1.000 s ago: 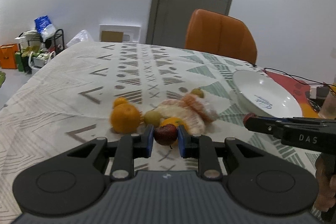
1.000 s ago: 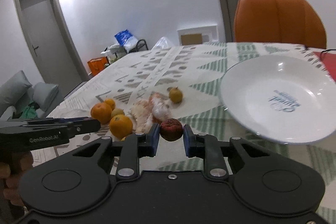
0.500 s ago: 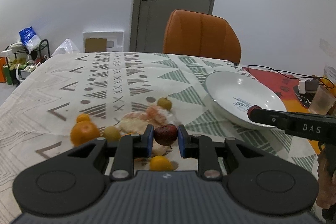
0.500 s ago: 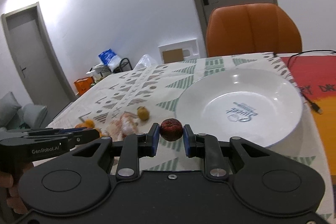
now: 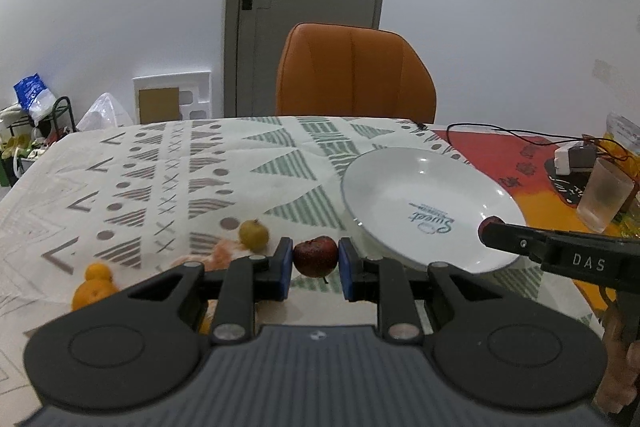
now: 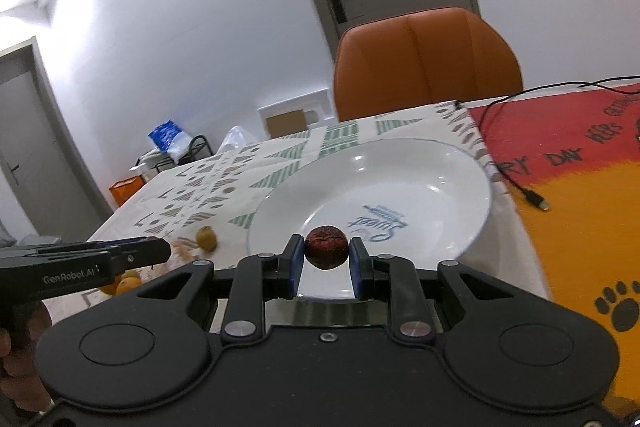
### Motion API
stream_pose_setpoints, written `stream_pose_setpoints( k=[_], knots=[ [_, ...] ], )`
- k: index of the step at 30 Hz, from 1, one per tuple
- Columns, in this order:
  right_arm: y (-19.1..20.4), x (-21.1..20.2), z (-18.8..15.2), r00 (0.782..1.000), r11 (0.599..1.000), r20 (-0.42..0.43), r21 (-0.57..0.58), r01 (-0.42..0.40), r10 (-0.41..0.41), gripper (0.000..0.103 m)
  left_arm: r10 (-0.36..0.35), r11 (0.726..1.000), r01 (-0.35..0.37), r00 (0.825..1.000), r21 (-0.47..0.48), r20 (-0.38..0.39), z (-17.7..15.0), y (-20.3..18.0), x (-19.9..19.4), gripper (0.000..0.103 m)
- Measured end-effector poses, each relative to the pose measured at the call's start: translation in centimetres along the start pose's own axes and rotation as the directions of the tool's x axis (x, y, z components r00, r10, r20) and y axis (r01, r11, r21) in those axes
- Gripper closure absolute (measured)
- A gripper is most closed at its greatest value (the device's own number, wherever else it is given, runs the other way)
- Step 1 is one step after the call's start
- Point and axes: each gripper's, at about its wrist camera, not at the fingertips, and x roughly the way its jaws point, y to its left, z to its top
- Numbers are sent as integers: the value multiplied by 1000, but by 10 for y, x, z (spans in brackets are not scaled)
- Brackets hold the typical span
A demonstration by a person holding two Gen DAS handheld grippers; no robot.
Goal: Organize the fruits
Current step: 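Carry the red apple into the white plate with the left tool while the right tool places the plum there, then move both open tools back from the plate to the fruit pile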
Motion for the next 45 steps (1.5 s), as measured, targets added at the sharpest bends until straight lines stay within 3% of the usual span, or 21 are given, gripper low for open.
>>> stream_pose_setpoints(
  k=[9,33,37,42,45],
  knots=[
    [-15,-8,1,998,999,47,27,39,-40,74,-17,999,17,1000,34,7,9,-21,9,80],
    [-33,-32,-9,997,996,58,73,48,-52,66,-62,993,57,997,106,43,33,-67,17,79],
    [-32,-34,-9,996,996,63,74,51,-56,57,-41,993,37,998,111,40,32,-66,13,73],
    [-27,-31,-10,998,997,54,64,41,-45,53,-6,996,5,1000,85,12,25,-51,10,55],
    [-22,-30,-10,998,997,52,58,42,-45,44,9,996,-10,1000,87,10,23,-42,5,42]
  ],
)
